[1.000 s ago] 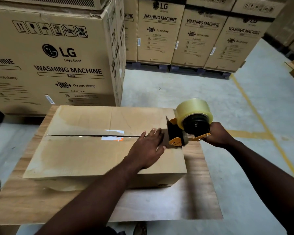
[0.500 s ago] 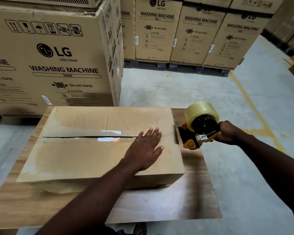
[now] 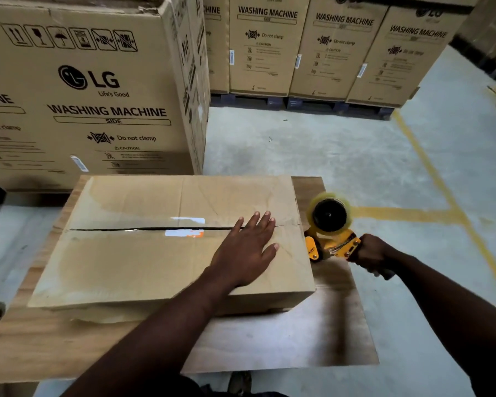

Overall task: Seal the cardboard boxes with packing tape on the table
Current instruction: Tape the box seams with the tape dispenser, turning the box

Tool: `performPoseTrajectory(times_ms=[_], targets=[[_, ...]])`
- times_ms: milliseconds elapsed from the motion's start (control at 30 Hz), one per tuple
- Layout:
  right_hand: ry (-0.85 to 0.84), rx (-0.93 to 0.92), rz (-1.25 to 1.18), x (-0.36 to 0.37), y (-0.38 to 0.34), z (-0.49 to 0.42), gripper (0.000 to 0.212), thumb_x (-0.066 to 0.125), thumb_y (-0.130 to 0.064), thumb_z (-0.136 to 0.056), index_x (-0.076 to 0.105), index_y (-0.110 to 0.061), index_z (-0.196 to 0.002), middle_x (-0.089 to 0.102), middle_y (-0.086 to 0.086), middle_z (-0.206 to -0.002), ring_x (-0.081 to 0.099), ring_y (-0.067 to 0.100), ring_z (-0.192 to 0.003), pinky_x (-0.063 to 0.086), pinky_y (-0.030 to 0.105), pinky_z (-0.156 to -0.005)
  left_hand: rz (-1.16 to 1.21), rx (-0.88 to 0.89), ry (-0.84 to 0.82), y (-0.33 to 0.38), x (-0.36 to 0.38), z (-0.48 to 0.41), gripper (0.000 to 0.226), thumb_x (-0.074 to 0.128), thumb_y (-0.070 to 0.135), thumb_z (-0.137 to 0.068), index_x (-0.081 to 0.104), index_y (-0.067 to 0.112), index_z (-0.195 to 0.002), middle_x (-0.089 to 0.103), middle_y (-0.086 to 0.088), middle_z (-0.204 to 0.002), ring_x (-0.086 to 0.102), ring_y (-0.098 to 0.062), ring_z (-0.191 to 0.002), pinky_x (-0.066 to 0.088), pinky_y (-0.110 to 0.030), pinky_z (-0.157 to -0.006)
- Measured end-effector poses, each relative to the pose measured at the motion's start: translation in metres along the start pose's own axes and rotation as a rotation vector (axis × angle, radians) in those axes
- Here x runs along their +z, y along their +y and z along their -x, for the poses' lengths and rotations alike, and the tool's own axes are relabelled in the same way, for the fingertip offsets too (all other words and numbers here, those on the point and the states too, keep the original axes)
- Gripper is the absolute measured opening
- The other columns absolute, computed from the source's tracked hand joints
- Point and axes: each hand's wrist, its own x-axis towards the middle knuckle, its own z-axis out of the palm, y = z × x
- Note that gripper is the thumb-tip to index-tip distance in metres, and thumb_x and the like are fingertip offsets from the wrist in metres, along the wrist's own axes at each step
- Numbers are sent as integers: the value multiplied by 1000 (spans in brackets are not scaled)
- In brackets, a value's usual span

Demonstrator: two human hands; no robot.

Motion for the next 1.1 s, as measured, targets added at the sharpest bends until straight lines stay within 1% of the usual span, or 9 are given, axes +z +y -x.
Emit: performPoseTrajectory(times_ms=[267,467,567,667,733,833,900,967,1100], targets=[[-221,366,-1161,137,20,6,31,52,-26,-99,47,-19,-69,30,-5,-48,29,11,-35,26,21,-35,-17,1,-6,0,0,-1,63,26,49,-106,12,24,-161,3,7,-168,-3,-11,-155,1,-38,-126],[-271,328,-1396,179,16,18,33,51,-29,-98,49,-16,-68,39,2,-56,40,18,-47,34,26,-45,-4,0,-16,2,-4,0,62,26,48,-106,11,24,-161,3,8,-168,-4,-10,-154,-2,-36,-125],[-165,328,-1136,183,25,24,38,66,-44,-90,64,-6,-93,62,12,-75,61,27,-64,52,32,-60,-6,-3,-9,2,-5,1,62,26,48,-106,12,24,-161,3,8,-168,-4,-10,-154,-1,-37,-126],[-121,235,-298,155,16,48,63,46,-69,-95,66,-10,-106,69,13,-95,69,28,-74,55,30,-62,1,-10,-4,3,-5,1,62,27,48,-106,12,24,-161,3,9,-168,-3,-9,-154,0,-37,-126],[69,86,56,125,-13,67,58,35,-64,-101,64,-14,-110,68,11,-106,68,32,-93,47,30,-70,10,-15,4,4,-5,0,62,28,48,-106,13,24,-161,3,9,-168,-2,-9,-154,0,-36,-126],[364,-248,-321,84,-78,95,36,43,-51,-104,64,-22,-101,66,-8,-92,65,17,-93,41,30,-78,16,-10,11,3,-3,0,63,30,48,-106,13,24,-161,4,8,-168,-2,-9,-154,1,-37,-126],[356,-371,-617,70,-115,98,31,51,-52,-100,62,-25,-110,62,-15,-104,59,6,-100,42,29,-88,15,-12,16,3,-2,0,63,30,48,-105,14,24,-161,4,8,-168,-1,-9,-154,1,-37,-126],[282,-403,-627,76,-138,82,28,55,-52,-99,58,-24,-103,63,-9,-105,60,9,-99,44,27,-89,13,-8,22,2,-2,0,62,30,48,-106,15,24,-161,5,8,-168,0,-9,-154,2,-38,-126],[287,-262,-403,88,-151,63,62,49,-51,-102,44,-2,-138,57,18,-138,54,34,-128,42,35,-96,16,-2,27,2,-2,1,62,31,47,-106,15,25,-161,7,7,-168,1,-10,-155,3,-38,-126]])
